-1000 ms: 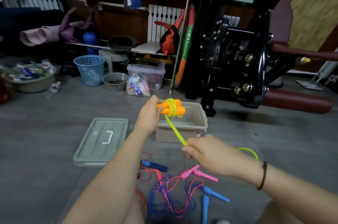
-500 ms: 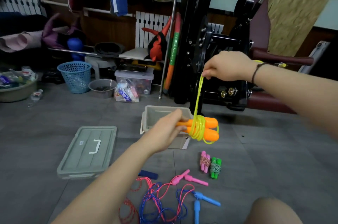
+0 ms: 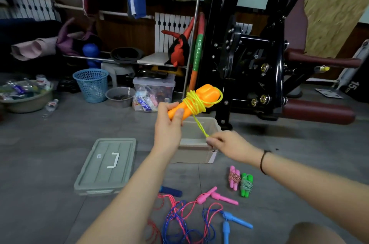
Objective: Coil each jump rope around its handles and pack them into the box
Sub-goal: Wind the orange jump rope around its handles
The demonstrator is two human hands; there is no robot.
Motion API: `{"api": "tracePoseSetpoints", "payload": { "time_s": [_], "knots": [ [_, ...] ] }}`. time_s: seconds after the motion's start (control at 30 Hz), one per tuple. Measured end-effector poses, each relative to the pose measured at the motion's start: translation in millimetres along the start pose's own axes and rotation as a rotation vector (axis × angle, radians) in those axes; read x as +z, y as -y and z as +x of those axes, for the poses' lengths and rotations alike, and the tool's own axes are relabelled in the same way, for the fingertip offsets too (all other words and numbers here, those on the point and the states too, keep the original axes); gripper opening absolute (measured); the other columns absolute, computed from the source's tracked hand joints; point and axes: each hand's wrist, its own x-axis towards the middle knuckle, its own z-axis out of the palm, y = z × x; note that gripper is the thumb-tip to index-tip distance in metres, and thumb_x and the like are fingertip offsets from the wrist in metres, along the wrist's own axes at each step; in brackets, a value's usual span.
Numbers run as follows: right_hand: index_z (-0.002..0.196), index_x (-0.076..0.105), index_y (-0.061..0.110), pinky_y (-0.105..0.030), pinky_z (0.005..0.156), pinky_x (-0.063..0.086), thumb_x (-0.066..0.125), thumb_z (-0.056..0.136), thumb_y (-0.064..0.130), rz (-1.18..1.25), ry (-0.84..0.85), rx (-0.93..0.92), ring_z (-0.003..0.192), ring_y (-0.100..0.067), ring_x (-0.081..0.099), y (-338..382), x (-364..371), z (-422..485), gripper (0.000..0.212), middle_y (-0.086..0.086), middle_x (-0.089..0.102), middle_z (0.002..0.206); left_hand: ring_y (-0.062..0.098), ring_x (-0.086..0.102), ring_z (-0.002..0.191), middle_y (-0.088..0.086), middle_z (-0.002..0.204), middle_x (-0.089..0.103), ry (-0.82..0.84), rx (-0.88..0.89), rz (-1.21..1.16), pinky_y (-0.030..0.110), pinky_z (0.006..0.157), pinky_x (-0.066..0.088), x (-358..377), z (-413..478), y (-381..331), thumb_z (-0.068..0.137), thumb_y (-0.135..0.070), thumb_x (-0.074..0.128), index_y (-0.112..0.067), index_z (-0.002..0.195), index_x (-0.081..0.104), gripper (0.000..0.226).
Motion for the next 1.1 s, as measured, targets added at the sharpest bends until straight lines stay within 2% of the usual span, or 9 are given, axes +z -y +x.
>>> {"api": "tracePoseSetpoints", "payload": {
  "time_s": [0.13,0.23,0.3,0.53,0.67,0.73,0.9,1.0,1.1],
  "knots": [
    [0.101,0.05,0.015,-0.035,0.065,0.038,0.032,0.101,0.04,-0.089,-0.013,-0.104,0.089,-0.031,0.06,51,10,-38,0.031,-0.007,0.063,0.095,0.01,0.053,0.08,-0.004,0.096,0.061,0.019,0.148,0.384,0.019,0.064,0.035,-2,4,19,0.095,-0.017,0.053,-0.018,0.1,0.049,0.006],
    [0.114,0.046,0.013,-0.034,0.063,0.036,0.03,0.102,0.037,-0.354,0.007,-0.099,0.096,-0.034,0.061,68,-24,-47,0.031,-0.012,0.062,0.107,0.018,0.058,0.092,0.0,0.104,0.065,0.228,0.248,0.547,0.029,0.076,0.041,4,0,31,0.092,-0.018,0.057,-0.016,0.102,0.057,0.011],
    [0.114,0.052,0.018,-0.033,0.063,0.037,0.031,0.1,0.044,-0.536,-0.023,-0.108,0.098,-0.032,0.062,68,-57,-46,0.036,-0.008,0.063,0.107,0.016,0.06,0.089,-0.001,0.098,0.066,0.374,0.287,0.566,0.021,0.077,0.042,12,-6,33,0.088,-0.018,0.063,-0.019,0.101,0.064,0.013],
    [0.104,0.064,0.032,-0.032,0.068,0.045,0.034,0.09,0.061,-0.822,-0.229,-0.198,0.096,-0.021,0.062,10,-142,2,0.045,0.007,0.067,0.099,-0.003,0.058,0.083,-0.018,0.089,0.064,0.507,0.268,0.326,0.011,0.073,0.042,22,-17,2,0.093,-0.018,0.058,-0.034,0.096,0.058,0.016],
    [0.095,0.066,0.037,-0.028,0.06,0.044,0.036,0.085,0.067,-0.644,-0.169,-0.12,0.084,-0.014,0.062,-23,-145,25,0.044,0.012,0.065,0.09,0.007,0.06,0.085,-0.01,0.096,0.065,0.57,0.211,0.146,0.031,0.076,0.051,19,-22,-17,0.095,-0.024,0.053,-0.04,0.096,0.055,0.017],
    [0.087,0.067,0.032,-0.028,0.058,0.043,0.04,0.088,0.061,-0.478,-0.096,-0.108,0.072,-0.008,0.058,-27,-129,33,0.04,0.012,0.064,0.078,0.004,0.054,0.069,-0.015,0.082,0.061,0.614,0.139,-0.03,0.024,0.064,0.046,20,-25,-22,0.095,-0.024,0.052,-0.032,0.099,0.056,0.011],
    [0.069,0.053,0.028,-0.024,0.059,0.045,0.05,0.094,0.005,0.363,-0.095,0.066,0.055,0.0,0.048,-18,-67,21,0.034,0.01,0.051,0.063,0.006,0.042,0.052,-0.005,0.07,0.052,0.365,-0.031,-0.387,0.015,0.045,0.034,15,-20,-27,0.098,-0.012,0.045,-0.022,0.097,0.055,0.014],
    [0.075,0.056,0.022,-0.021,0.053,0.039,0.047,0.098,0.016,0.318,-0.191,0.068,0.054,-0.004,0.049,1,-9,-4,0.025,0.002,0.056,0.065,0.008,0.042,0.053,-0.008,0.071,0.054,0.138,-0.048,-0.351,0.016,0.046,0.034,9,-6,-17,0.099,-0.013,0.047,-0.025,0.094,0.055,0.016],
    [0.103,0.045,0.015,-0.036,0.065,0.044,0.04,0.098,0.013,0.138,0.037,-0.026,0.069,-0.019,0.053,38,31,-39,0.007,0.003,0.046,0.075,0.014,0.059,0.074,-0.008,0.083,0.061,-0.081,-0.081,-0.076,0.02,0.063,0.046,-8,9,5,0.096,-0.019,0.052,-0.031,0.091,0.055,0.013]
  ]
}}
